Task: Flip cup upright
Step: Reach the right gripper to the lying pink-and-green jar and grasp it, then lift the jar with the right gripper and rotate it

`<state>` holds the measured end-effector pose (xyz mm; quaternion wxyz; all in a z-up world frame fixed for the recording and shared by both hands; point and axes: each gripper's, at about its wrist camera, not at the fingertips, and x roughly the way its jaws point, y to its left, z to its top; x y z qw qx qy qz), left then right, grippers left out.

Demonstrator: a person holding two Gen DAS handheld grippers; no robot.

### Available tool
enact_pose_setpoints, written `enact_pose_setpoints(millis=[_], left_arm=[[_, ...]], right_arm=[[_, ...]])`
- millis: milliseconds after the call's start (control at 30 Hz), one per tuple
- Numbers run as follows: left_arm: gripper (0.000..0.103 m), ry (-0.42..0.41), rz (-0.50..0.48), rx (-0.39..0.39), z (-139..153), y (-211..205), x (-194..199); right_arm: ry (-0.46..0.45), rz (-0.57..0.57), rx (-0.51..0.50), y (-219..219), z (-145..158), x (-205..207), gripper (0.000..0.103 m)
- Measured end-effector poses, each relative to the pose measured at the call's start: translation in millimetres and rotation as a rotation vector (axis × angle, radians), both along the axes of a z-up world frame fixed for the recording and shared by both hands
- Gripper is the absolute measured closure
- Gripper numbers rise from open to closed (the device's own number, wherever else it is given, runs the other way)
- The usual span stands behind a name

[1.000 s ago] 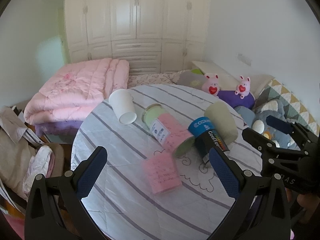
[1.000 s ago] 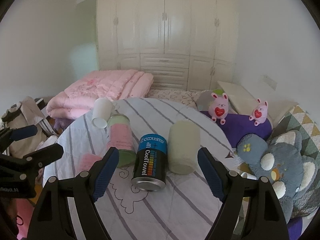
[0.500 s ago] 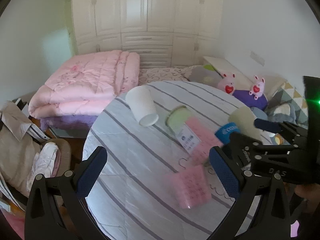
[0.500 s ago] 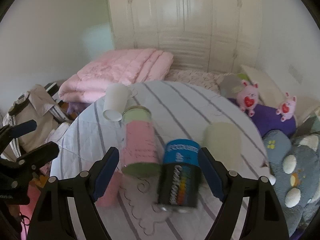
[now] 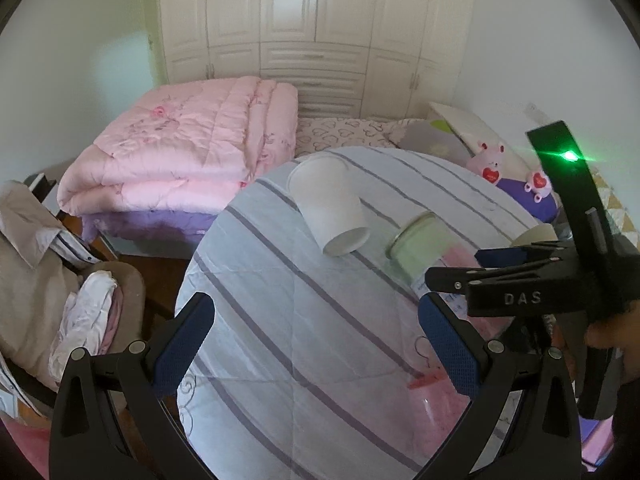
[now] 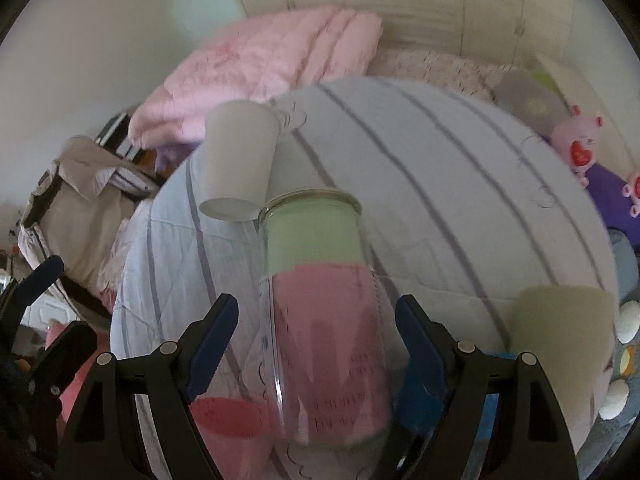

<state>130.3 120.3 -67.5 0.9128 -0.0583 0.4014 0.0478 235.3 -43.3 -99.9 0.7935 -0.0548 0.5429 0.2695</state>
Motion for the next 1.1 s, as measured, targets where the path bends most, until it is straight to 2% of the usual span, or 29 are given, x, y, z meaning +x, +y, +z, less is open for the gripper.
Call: enact_pose_setpoints(millis=[133, 267, 367, 500, 700, 767, 967, 1100], left_arm=[[0.000, 0.011, -0.018, 0.013, -6, 0, 8], [0.000, 0.021, -0.018, -0.006, -11, 4, 12], [0.000, 0.031, -0.020, -0.012, -14, 6, 13], [0.000, 0.026, -0.036, 0.009, -11, 3, 17], [0.000, -0.019, -0.106, 0.106, 7, -17, 34], [0.000, -0.026, -0.144, 0.109, 12, -22, 42], [0.000, -0.005, -0.242, 0.203, 17, -45, 75], [0.000, 0.026, -0.299, 0.236, 18, -58, 100]], right_arm=[[0.027, 0.014, -0.061, 9, -11, 9, 0.021], [0.072, 0.038, -0.043, 9, -19, 16, 0.021], [0.080, 0.051, -0.067, 12, -25, 20, 0.032], [0.101, 0.019, -0.042, 9, -23, 26, 0.033], [0.149, -0.116, 0.113, -16, -15, 34, 0.033], [0.162, -0.166, 0.177, -25, -10, 41, 0.033], [0.226, -0.335, 0.382, -61, -2, 66, 0.033], [0.247, -0.456, 0.461, -85, -7, 84, 0.033]])
